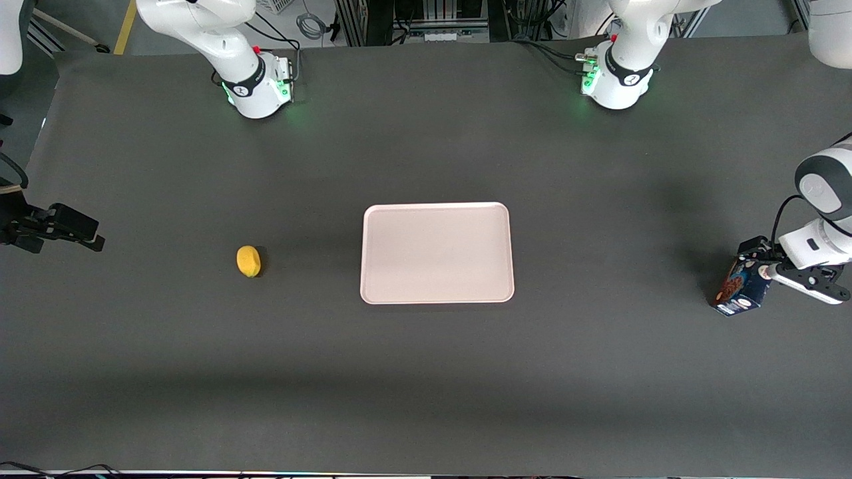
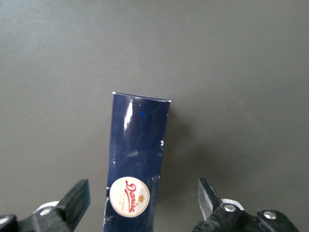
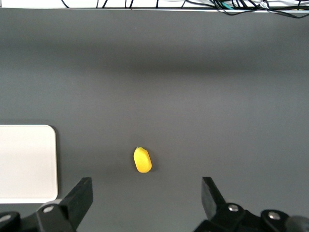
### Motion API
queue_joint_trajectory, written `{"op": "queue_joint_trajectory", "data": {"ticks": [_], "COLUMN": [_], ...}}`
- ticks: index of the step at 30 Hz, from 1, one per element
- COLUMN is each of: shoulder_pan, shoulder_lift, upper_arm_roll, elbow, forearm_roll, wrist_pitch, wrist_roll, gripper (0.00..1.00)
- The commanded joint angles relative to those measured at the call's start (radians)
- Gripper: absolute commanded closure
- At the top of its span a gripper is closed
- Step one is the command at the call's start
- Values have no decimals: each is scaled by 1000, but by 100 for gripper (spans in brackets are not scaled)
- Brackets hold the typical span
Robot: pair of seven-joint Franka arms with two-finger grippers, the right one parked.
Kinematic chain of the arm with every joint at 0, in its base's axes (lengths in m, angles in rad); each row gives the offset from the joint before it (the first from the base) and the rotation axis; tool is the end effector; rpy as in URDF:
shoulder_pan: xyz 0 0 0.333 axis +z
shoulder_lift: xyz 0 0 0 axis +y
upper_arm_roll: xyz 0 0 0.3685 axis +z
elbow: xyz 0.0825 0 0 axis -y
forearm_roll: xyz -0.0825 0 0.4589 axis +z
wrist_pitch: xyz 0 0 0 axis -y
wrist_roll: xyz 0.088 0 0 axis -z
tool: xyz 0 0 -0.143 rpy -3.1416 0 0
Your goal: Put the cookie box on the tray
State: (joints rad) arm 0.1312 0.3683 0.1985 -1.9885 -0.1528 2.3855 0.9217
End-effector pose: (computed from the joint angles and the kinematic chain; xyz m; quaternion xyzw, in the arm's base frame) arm 0.6508 0.2144 0.2449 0.9689 -0.2459 0.0263 0.0032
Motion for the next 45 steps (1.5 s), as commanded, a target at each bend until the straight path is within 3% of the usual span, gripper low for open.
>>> {"op": "queue_joint_trajectory", "data": {"ticks": [1,17,21,23,27,35,45], "shoulder_pan": [-9,-10,-10,-10,-10,-7,-4], "shoulder_lift": [24,72,72,72,72,72,64], "upper_arm_roll": [4,4,4,4,2,1,-7], "elbow": [-3,-4,-4,-6,-4,-4,2], "forearm_roll": [-25,-28,-27,-25,-25,-25,-25], "wrist_pitch": [66,127,124,123,120,113,101], "wrist_roll": [26,26,26,26,26,25,13], "gripper": [0,4,25,43,67,88,88]}}
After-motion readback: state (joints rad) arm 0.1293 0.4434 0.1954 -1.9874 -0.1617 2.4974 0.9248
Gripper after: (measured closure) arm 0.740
